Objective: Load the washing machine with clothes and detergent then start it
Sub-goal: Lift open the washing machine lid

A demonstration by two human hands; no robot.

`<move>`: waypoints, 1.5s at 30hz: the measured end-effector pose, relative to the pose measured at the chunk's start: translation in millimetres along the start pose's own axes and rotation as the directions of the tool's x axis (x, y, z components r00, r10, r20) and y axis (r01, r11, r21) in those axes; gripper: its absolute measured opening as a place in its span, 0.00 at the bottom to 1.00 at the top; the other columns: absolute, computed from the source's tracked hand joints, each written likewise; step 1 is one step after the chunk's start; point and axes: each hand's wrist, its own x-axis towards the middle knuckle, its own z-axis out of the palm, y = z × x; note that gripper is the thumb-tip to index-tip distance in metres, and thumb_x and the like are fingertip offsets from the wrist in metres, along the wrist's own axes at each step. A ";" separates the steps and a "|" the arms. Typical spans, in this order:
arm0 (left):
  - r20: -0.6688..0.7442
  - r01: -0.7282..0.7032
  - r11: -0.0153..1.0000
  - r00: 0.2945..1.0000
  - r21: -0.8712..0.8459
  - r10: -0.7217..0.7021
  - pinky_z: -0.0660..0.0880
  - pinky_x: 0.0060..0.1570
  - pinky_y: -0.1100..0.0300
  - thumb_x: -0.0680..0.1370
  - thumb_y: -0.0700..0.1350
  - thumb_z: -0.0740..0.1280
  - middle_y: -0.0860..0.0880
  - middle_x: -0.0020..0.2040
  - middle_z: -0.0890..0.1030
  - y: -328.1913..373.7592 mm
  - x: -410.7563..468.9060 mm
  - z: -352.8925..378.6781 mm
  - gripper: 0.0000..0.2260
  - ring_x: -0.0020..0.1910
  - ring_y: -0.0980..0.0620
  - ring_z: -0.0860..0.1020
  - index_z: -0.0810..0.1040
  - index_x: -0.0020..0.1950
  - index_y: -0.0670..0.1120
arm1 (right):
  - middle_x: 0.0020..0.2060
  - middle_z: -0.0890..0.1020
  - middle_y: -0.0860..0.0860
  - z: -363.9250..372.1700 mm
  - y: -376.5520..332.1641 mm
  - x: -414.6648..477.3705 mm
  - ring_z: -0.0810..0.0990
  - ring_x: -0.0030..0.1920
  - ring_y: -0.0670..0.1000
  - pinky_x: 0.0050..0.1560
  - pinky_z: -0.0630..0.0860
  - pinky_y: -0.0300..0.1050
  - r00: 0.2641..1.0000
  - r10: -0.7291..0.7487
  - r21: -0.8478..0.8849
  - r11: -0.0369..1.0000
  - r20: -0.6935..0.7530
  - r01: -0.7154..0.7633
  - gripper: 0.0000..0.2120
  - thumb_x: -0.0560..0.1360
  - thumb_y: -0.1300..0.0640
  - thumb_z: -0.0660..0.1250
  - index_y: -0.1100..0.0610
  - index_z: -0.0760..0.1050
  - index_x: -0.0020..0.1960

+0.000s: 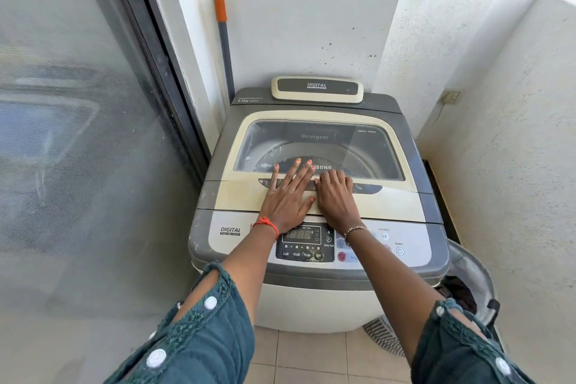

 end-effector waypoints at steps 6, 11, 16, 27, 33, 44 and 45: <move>-0.019 -0.084 0.994 0.996 0.073 0.086 0.47 0.72 0.40 0.72 0.68 0.56 0.48 0.76 0.60 1.1 -5.0 -5.5 0.40 0.75 0.51 0.58 0.56 0.76 0.44 | 0.49 0.74 0.61 -9.8 1.3 6.1 0.72 0.51 0.59 0.54 0.65 0.52 0.989 -0.034 0.073 0.997 0.145 0.024 0.15 0.78 0.60 0.47 0.63 0.71 0.52; -0.115 -0.108 0.973 0.984 0.205 0.134 0.35 0.73 0.42 0.70 0.67 0.61 0.49 0.76 0.62 -5.5 1.8 -23.2 0.43 0.75 0.52 0.54 0.49 0.76 0.45 | 0.50 0.75 0.62 -42.6 0.0 21.2 0.71 0.52 0.59 0.55 0.63 0.51 0.997 -0.041 0.100 0.994 0.064 0.034 0.11 0.78 0.63 0.51 0.65 0.71 0.52; -0.229 -0.114 0.937 0.953 0.330 0.197 0.43 0.70 0.37 0.68 0.65 0.64 0.48 0.76 0.60 -14.4 32.9 -65.9 0.48 0.77 0.49 0.48 0.46 0.77 0.45 | 0.49 0.77 0.63 -88.6 1.3 50.5 0.73 0.53 0.61 0.55 0.65 0.52 0.994 -0.103 0.167 0.981 0.022 0.098 0.13 0.80 0.62 0.51 0.65 0.74 0.50; -0.335 -0.090 0.887 0.905 0.452 0.263 0.41 0.70 0.35 0.70 0.71 0.58 0.49 0.77 0.59 -27.2 78.1 -115.7 0.45 0.77 0.52 0.49 0.52 0.77 0.45 | 0.74 0.61 0.54 -106.8 1.6 75.4 0.56 0.75 0.50 0.74 0.42 0.49 0.936 0.014 0.101 0.995 -0.351 0.023 0.31 0.78 0.45 0.39 0.60 0.58 0.74; -0.378 -0.124 0.873 0.866 0.472 0.328 0.43 0.71 0.39 0.72 0.65 0.59 0.48 0.76 0.60 -42.6 134.2 -162.4 0.40 0.76 0.54 0.55 0.55 0.76 0.43 | 0.70 0.69 0.54 -122.6 7.6 100.5 0.64 0.72 0.53 0.73 0.44 0.52 0.909 -0.092 -0.052 0.996 -0.407 0.078 0.26 0.80 0.49 0.44 0.60 0.65 0.71; -0.470 0.053 0.890 0.862 0.453 0.188 0.43 0.72 0.42 0.71 0.66 0.55 0.48 0.75 0.63 -63.3 206.5 -191.0 0.38 0.74 0.51 0.62 0.58 0.75 0.44 | 0.67 0.73 0.54 -161.0 16.4 200.7 0.69 0.69 0.53 0.72 0.50 0.55 0.871 -0.091 -0.092 0.994 -0.483 0.053 0.25 0.79 0.51 0.45 0.61 0.68 0.69; -0.507 0.102 0.898 0.850 0.427 0.144 0.45 0.72 0.42 0.71 0.66 0.55 0.47 0.75 0.63 -64.9 213.5 -187.9 0.38 0.74 0.51 0.61 0.58 0.75 0.44 | 0.67 0.73 0.54 -163.2 17.5 210.7 0.70 0.69 0.54 0.71 0.50 0.55 0.865 -0.090 -0.093 0.994 -0.494 0.051 0.25 0.79 0.51 0.46 0.61 0.69 0.68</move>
